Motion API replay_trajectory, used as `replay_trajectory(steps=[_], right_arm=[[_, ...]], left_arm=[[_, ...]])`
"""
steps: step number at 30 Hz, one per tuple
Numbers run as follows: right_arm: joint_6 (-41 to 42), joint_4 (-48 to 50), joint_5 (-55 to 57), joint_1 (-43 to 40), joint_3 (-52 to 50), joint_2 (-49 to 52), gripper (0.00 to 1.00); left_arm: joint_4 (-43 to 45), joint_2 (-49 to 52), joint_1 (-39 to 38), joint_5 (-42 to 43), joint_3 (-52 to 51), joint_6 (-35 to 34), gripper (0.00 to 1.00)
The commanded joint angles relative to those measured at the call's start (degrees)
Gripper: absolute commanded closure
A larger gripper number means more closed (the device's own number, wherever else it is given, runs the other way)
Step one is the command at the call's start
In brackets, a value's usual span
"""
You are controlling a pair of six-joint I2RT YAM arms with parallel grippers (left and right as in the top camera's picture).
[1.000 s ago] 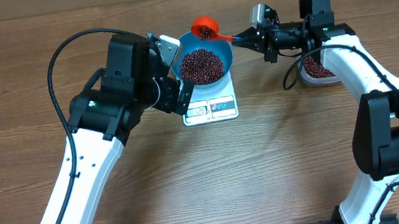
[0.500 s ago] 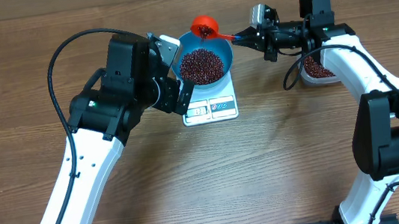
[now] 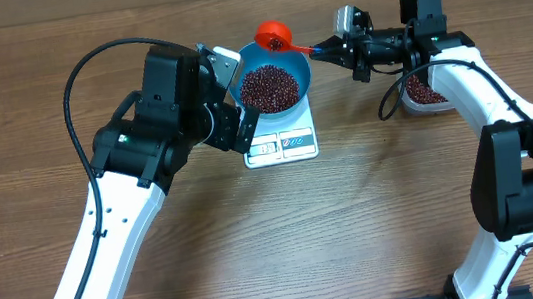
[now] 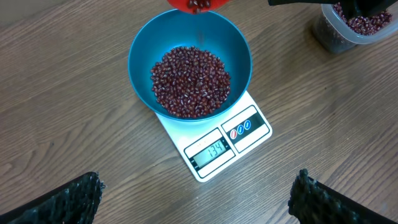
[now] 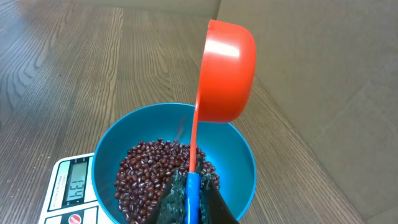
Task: Scoop item into bowl and weigh 150g on scale
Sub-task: 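Tilt the scoop with the right gripper, trickling beans into the bowl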
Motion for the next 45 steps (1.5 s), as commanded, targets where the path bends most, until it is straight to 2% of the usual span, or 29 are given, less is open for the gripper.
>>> replay_trajectory(steps=[1,24,32,45], right_arm=[[-0.44,0.28,-0.48,0.37,0.98,0.39,0.96],[-0.66,0.31,-0.52,0.37,0.98,0.39,0.96],[-9.18,0.33,-0.48,0.37,0.98,0.39,0.96],[-9.16,2.6,-0.52,0.37,0.98,0.37,0.96]], left_arm=[[0.07,-0.15,0.33,0.63,0.59,1.07,0.0],[0.09,-0.13,0.26,0.63,0.59,1.07,0.0],[0.07,-0.13,0.26,0.66,0.59,1.07,0.0],[0.09,-0.13,0.26,0.66,0.59,1.05,0.0]])
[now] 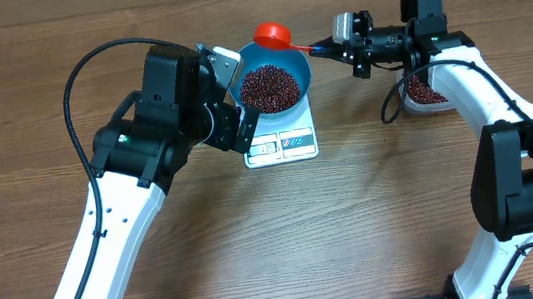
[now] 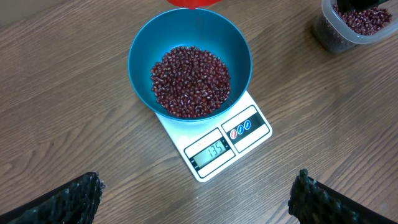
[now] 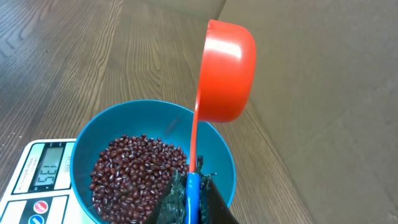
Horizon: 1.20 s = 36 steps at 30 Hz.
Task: Scoop item into bowl and weigh 150g on scale
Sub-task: 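Tilt the scoop with the right gripper, trickling beans into the bowl, then move the scoop right, back toward the bean tub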
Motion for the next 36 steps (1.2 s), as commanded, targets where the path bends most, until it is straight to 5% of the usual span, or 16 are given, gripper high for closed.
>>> replay_trajectory(steps=[1,4,7,11,16,20,24,28,31,36], right_arm=[[-0.09,0.31,-0.46,0.37,0.98,0.37,0.96],[0.31,-1.27,-1.11,0.35,0.98,0.35,0.96],[10.12,-0.96,-6.8,0.11,1.05,0.02,0.96],[37.16,0.98,-12.7,-1.42,1.07,-1.62,0.96],[71.6,2.21,-6.12,-6.25,1.09,-3.61,0.96],[88.08,-4.68,1.62,-13.33,1.11,-5.73,0.96],[88.3,-16.33,8.52,-18.75,1.11,-10.25,0.97],[81.92,-29.2,31.01,-21.05,1.16,-17.22,0.96],[68.94,-34.99,48.57,-20.35,1.16,-21.44,0.96],[52.28,-39.56,58.84,-18.49,1.03,-21.51,0.96]], left_arm=[[0.09,-0.13,0.26,0.63,0.59,1.09,0.0],[0.07,-0.13,0.26,0.66,0.59,1.09,0.0],[0.09,-0.13,0.26,0.63,0.59,1.09,0.0],[0.09,-0.13,0.26,0.66,0.59,1.07,0.0],[0.09,-0.13,0.26,0.66,0.59,1.09,0.0],[0.09,-0.13,0.26,0.66,0.59,1.07,0.0],[0.07,-0.13,0.26,0.63,0.59,1.09,0.0],[0.09,-0.13,0.26,0.66,0.59,1.09,0.0],[0.09,-0.13,0.26,0.66,0.59,1.09,0.0],[0.09,-0.13,0.26,0.66,0.59,1.09,0.0]])
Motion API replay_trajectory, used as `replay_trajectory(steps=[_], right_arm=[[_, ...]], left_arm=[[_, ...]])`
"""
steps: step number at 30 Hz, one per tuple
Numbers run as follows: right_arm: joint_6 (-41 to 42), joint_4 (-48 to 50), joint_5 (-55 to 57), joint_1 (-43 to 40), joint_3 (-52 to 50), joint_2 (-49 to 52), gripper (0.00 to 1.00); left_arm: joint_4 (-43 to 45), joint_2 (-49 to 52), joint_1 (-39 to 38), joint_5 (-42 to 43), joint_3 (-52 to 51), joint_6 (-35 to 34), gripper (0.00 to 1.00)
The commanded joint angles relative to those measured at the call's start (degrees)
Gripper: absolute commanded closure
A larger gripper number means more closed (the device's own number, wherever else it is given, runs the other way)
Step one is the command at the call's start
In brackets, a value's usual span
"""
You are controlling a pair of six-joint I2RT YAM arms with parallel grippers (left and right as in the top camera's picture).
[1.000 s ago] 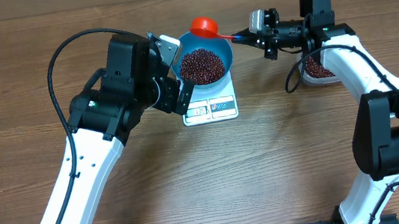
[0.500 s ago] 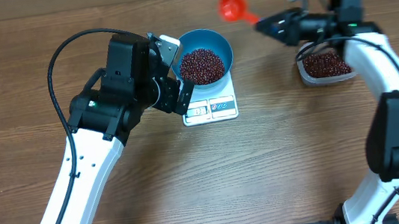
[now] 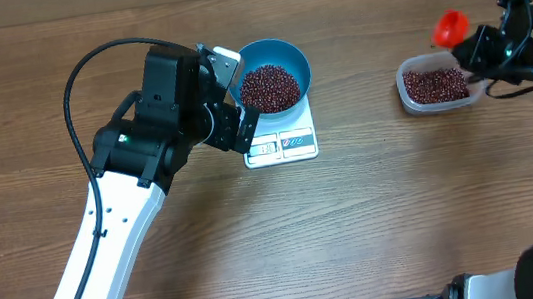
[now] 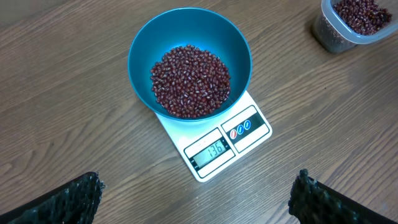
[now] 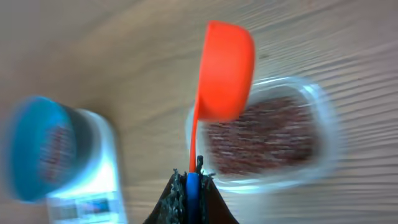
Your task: Scoop item into bowl and weigh 150g on scale
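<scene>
A blue bowl (image 3: 275, 76) of dark red beans sits on a small white scale (image 3: 284, 142); its display (image 4: 215, 150) reads 136. My left gripper (image 4: 196, 198) hovers open above the table just in front of the scale, nothing between its fingers. My right gripper (image 5: 190, 185) is shut on the blue handle of an orange scoop (image 5: 225, 70), held above a clear tub of beans (image 3: 432, 84) at the right; the wrist view is motion-blurred. The scoop (image 3: 450, 28) shows near the tub's far edge in the overhead view.
The left arm's body and black cable (image 3: 87, 79) stand left of the scale. A wall edge runs along the far side of the table.
My right gripper has carried the scoop from over the bowl's far rim to the right, above the bean tub. The scale reading rose from 135 to 136. The left arm has not moved.
The scoop was tipped over the bowl's far rim with beans falling and the scale at 134. Then it still hung there, reading 135. Now the scoop is over the tub at the right and the display shows 136.
</scene>
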Motion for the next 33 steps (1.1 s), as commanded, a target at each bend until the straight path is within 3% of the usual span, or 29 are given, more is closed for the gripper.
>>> replay_trajectory(steps=[1,14,24,33], right_arm=[[-15.28,-1.86,15.69,1.31,0.7,1.9,0.96],[-30.1,-3.91,18.73,1.79,0.7,12.2,0.96],[-30.27,-3.91,17.57,3.74,0.66,18.01,0.97],[-30.25,-3.93,3.5,4.28,0.68,18.67,0.96]], left_arm=[[0.09,-0.13,0.26,0.63,0.59,1.09,0.0],[0.09,-0.13,0.26,0.61,0.59,1.09,0.0],[0.09,-0.13,0.26,0.61,0.59,1.07,0.0],[0.09,-0.13,0.26,0.63,0.59,1.09,0.0]])
